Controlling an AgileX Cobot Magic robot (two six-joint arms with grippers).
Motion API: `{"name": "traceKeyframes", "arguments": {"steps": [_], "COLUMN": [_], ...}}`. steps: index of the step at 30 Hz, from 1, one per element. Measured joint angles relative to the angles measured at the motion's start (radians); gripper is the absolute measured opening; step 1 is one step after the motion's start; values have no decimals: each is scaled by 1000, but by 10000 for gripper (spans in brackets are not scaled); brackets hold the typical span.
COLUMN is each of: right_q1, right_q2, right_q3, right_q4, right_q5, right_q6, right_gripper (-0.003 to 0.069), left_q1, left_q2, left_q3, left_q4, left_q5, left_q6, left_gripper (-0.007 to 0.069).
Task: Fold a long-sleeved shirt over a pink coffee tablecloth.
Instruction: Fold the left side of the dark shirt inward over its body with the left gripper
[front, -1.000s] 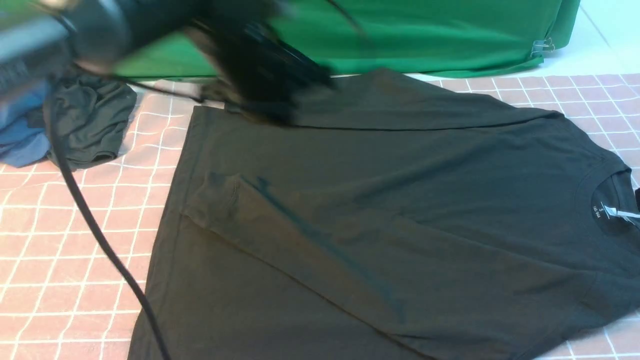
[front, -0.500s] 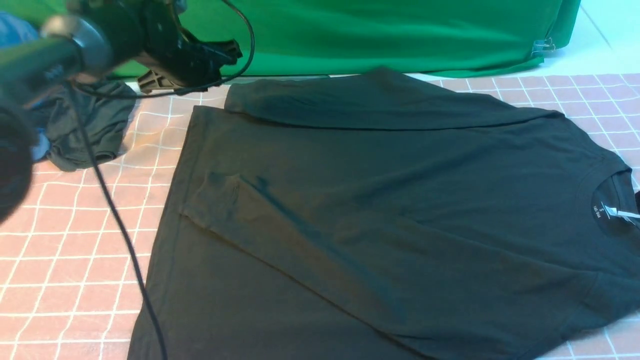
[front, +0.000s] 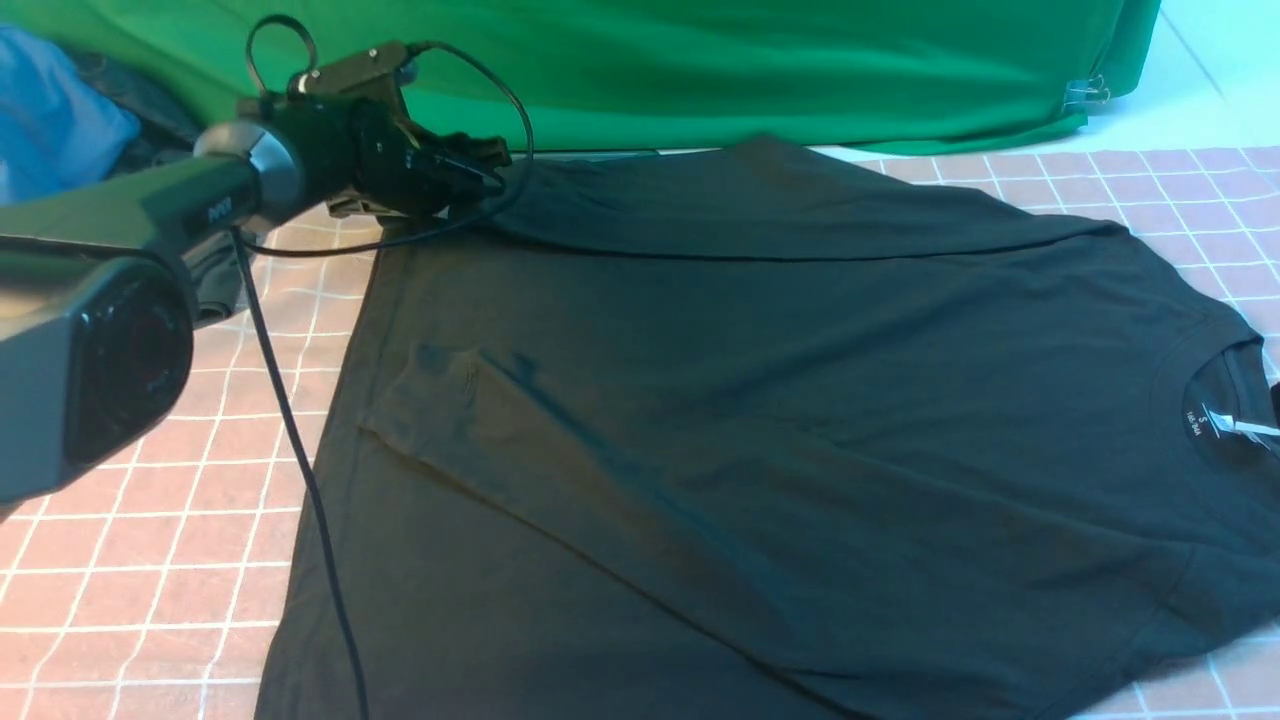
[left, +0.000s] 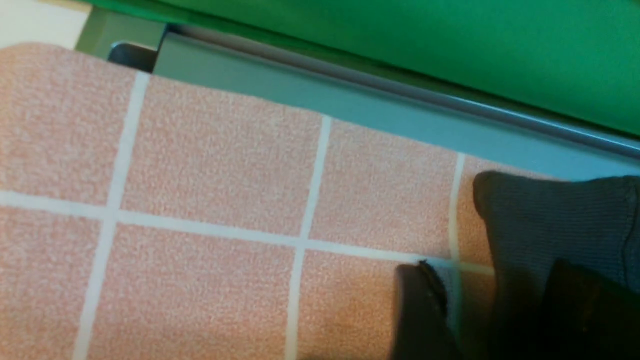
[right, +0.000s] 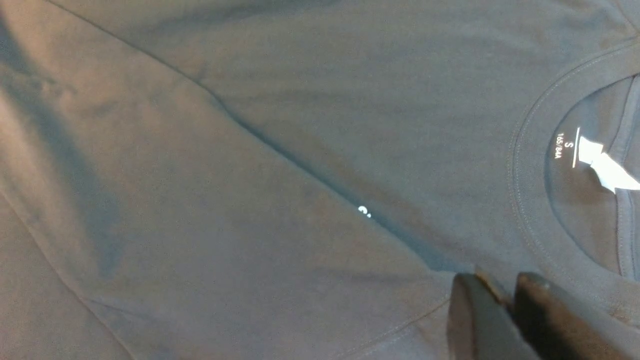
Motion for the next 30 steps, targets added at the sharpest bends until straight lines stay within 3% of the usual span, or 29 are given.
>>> {"name": "traceKeyframes", "arguments": {"steps": [3,6,11,20,30], "right_q1": [0,0,0,0,0], "right_q2": [0,0,0,0,0], "right_q3": [0,0,0,0,0], "right_q4": [0,0,0,0,0], "right_q5": [0,1,7,7,21], "right_q6": [0,0,3,4,5], "right_gripper": [141,143,143,144,144], "left_q1": [0,1,1,1,1], "left_q2": [0,-1,-46,-203,-302], "left_q3": [-2,-2,-2,-3,-4], "left_q4": [-52,-154,-223,-249,-279], "left_q5": [-1,23,96,280,595], "left_q6": [67,209,302,317,317], "left_gripper": [134,31,13,13,13]}}
